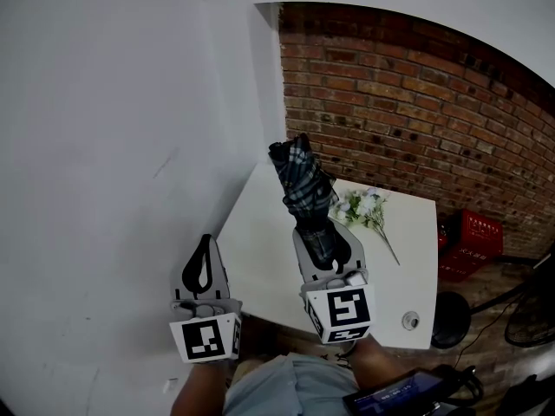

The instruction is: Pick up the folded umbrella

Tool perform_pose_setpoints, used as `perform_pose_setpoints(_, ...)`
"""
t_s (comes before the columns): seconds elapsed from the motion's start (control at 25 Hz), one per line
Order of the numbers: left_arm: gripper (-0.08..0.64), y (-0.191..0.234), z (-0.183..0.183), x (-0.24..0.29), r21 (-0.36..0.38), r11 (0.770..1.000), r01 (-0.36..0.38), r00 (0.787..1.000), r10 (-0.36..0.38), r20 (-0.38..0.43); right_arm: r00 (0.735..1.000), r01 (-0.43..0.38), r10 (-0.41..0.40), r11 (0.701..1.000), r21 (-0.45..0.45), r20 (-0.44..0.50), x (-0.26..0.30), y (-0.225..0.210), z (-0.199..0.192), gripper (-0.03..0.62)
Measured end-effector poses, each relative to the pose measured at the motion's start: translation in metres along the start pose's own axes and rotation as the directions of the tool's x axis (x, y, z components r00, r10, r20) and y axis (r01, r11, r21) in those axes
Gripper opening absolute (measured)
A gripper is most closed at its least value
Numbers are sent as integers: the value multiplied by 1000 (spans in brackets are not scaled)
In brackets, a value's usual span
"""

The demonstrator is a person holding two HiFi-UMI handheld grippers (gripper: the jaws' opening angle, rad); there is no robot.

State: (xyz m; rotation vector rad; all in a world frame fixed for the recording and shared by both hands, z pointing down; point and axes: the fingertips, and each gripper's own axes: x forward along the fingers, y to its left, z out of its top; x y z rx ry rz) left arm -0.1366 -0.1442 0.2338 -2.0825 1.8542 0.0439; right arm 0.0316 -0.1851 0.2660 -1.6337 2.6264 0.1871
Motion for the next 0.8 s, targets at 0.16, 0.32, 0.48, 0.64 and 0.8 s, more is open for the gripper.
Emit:
perform_pose_setpoints(0.16, 6, -1, -1, 1, 3, 1000, 1, 1000, -1, -3, 1000, -2, 2, 1000, 3, 6, 0, -1, 0, 189)
perform_pose_setpoints(0.32, 6, -3, -5, 1, 10, 1000, 13, 1000, -13, -5, 1000, -6, 6, 1000, -12, 4, 2, -1, -2, 190)
perform_pose_setpoints(0.48, 8, -4, -7, 0, 14, 1000, 16, 1000, -15, -13, 1000, -1, 1, 1000, -3, -8, 3, -4, -7, 190)
perform_pose_setpoints(0.64, 6, -5, -8, 2, 12, 1000, 10, 1000, -10, -8, 1000, -6, 6, 1000, 2, -2, 4, -1, -8, 190)
perform_pose_setpoints(0.8, 6, -5, -6, 5, 10, 1000, 11, 1000, -11, 0, 1000, -4, 4, 1000, -4, 0, 5, -2, -9, 190)
